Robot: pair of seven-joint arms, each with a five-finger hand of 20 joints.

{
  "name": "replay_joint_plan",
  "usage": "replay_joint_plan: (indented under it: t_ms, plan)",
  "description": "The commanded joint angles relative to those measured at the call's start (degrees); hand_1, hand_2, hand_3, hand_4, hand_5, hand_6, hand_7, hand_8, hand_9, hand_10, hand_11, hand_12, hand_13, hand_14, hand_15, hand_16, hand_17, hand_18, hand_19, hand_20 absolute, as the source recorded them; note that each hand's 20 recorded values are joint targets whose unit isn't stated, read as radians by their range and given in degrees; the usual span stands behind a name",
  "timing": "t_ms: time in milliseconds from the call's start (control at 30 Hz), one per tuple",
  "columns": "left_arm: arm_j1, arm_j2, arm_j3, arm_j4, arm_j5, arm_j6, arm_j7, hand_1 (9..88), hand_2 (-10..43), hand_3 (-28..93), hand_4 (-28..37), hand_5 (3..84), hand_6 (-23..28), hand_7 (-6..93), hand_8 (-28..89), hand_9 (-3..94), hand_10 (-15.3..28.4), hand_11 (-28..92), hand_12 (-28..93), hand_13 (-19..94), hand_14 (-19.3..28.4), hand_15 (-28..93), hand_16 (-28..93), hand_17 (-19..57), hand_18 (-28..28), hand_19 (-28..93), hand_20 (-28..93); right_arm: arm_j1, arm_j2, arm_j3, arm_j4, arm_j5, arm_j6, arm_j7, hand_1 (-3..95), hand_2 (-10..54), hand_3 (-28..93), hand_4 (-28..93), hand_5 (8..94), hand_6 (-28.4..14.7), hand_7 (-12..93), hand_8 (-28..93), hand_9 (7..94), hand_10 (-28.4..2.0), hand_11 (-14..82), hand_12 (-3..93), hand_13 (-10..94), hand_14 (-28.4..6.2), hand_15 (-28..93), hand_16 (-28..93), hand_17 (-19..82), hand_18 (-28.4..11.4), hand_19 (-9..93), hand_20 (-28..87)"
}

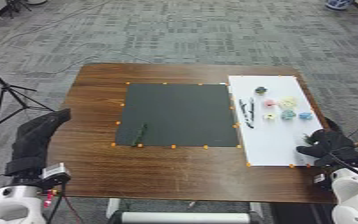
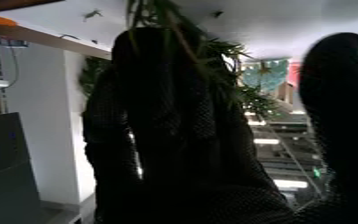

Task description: Arrange flowers

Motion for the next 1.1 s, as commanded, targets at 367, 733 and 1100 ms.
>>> replay_joint_plan:
  t_ms: [367, 733, 1100]
  plan:
    - [-1.2, 1.2, 0.22, 0.14, -0.87, 0.34, 0.15, 29.4, -3.0, 69, -19.5, 53.3, 4.4, 15.5, -9, 46.1, 13.4, 21, 10, 32, 14.2, 9, 2, 3.6, 10.5, 6, 16, 10.65, 3.61, -9.74, -4.09, -0.64, 6.7, 1.09, 58.6, -9.5, 60, -14, 76.3, -0.2, 28, 20, 92.7, -6.8, 29.1, 32.4, 94, -0.7, 52, 35, 55, -17.0, 86, 42]
    - [-1.23, 0.86, -0.18, 0.36, -0.83, -0.69, -0.91, 29.2, -3.2, 70, -19.6, 53.2, 4.4, 15.5, -9, 46.1, 13.5, 20, 10, 32, 14.2, 9, 2, 3.4, 10.6, 6, 15, 31.18, -2.9, -27.2, -5.11, 6.49, -0.6, -2.07, 57.8, -9.5, 61, -13, 78.1, 0.0, 29, 19, 93.6, -6.7, 31.0, 30.6, 94, 0.1, 56, 30, 57, -16.5, 89, 39]
    - [-2.66, 0.36, 1.28, 1.26, -0.75, -1.62, -1.94, 29.1, -3.1, 69, -19.6, 53.1, 4.3, 15.4, -9, 46.0, 13.4, 20, 10, 32, 14.3, 9, 2, 3.3, 10.6, 6, 15, 40.52, -20.11, -39.64, 11.91, 1.19, 2.7, -3.2, 57.9, -9.5, 61, -13, 78.8, -0.3, 28, 19, 93.7, -7.4, 31.3, 28.8, 94, 0.1, 56, 29, 57, -16.6, 89, 38]
